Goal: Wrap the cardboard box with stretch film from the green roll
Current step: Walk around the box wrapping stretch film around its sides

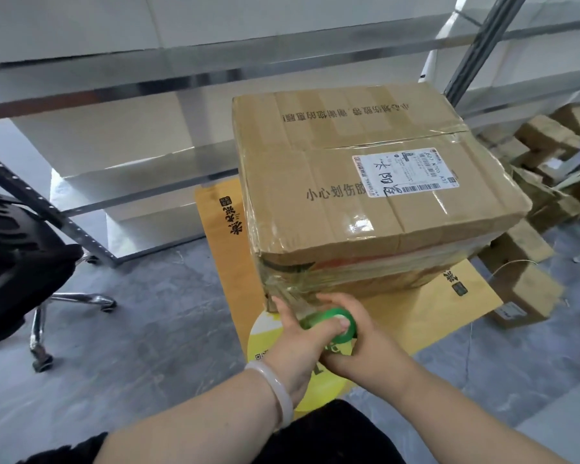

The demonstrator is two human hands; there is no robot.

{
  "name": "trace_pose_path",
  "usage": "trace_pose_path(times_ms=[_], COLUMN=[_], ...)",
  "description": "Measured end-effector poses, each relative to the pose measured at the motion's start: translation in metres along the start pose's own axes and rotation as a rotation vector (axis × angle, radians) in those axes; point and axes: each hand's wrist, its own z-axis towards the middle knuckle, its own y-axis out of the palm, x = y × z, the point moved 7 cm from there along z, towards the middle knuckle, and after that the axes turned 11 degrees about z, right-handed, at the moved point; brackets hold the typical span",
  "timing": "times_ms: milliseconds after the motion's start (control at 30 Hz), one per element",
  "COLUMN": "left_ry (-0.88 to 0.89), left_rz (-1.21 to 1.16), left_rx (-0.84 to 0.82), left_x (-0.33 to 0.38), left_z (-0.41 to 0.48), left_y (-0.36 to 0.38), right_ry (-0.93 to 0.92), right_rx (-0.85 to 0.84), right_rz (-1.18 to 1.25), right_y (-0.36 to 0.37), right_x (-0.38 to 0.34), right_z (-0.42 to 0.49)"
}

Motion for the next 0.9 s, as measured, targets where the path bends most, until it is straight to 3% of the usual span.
trace_pose_path(times_ms=[200, 367, 533, 700, 900], left_ry=[0.015, 0.123, 0.195, 0.208, 0.222], left_rz=[-0.108, -0.191, -0.311, -0.558, -0.673], left_rx=[0.088, 0.23, 0.448, 0.513, 0.545], left_x=[-0.006, -0.007, -0.004, -0.003, -0.004], left_z=[0.019, 0.027, 0.026, 0.024, 0.018], left_y=[0.009, 0.016, 0.05, 0.085, 0.106], right_ry=[-0.014, -0.108, -0.116, -0.193, -0.24], right_rx=[-0.157, -0.435, -0.672, -0.88, -0.867], right_rz=[-0.096, -0.306, -0.319, -0.432, -0.387], right_y=[-0.027, -0.039, -0.065, -0.087, -0.089], right_x=[0.012, 0.019, 0.021, 0.021, 0.02], right_z=[0.012, 0.032, 0.045, 0.048, 0.043])
